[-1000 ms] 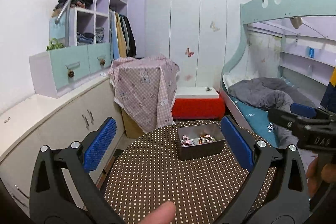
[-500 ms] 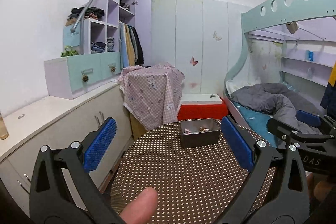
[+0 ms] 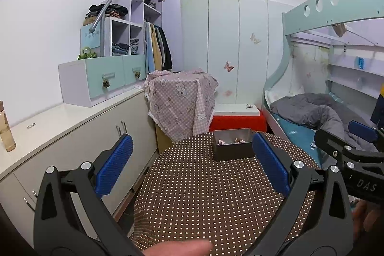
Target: Organize jewelry
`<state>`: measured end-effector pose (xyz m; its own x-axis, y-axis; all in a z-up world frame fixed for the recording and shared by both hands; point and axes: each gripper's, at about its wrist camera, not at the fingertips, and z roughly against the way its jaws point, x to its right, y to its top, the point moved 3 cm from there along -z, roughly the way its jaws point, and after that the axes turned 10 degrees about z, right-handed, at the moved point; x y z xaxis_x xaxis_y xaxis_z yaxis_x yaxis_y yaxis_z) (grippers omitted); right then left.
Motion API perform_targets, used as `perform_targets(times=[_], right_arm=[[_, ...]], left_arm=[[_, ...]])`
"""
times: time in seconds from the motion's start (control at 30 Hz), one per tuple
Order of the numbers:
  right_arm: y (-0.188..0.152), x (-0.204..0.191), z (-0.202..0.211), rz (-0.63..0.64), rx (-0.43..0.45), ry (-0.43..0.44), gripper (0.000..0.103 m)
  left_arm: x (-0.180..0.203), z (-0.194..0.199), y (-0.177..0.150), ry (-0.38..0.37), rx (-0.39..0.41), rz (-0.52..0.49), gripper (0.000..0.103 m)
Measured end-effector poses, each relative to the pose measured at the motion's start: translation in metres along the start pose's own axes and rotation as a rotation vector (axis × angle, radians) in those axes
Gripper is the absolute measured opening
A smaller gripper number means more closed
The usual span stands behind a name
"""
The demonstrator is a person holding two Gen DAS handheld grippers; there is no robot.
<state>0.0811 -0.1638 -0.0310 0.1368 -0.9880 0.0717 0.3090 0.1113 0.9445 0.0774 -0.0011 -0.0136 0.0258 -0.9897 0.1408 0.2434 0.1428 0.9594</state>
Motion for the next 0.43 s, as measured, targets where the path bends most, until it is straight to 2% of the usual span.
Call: perform_targets(times=[0.2, 0.43], right_arm=[[-0.0016, 0.0005, 0.0046, -0.007, 0.013, 0.004, 0.095], [0.0004, -0.0005, 0.0069, -0.008, 0.019, 0.004, 0.095]], left_arm=[[-0.0012, 0.0044, 0.0030, -0.016, 0.014, 0.012, 0.097], [0.0006, 0.0062, 0.0010, 0.004, 0.014, 0.020, 0.097]])
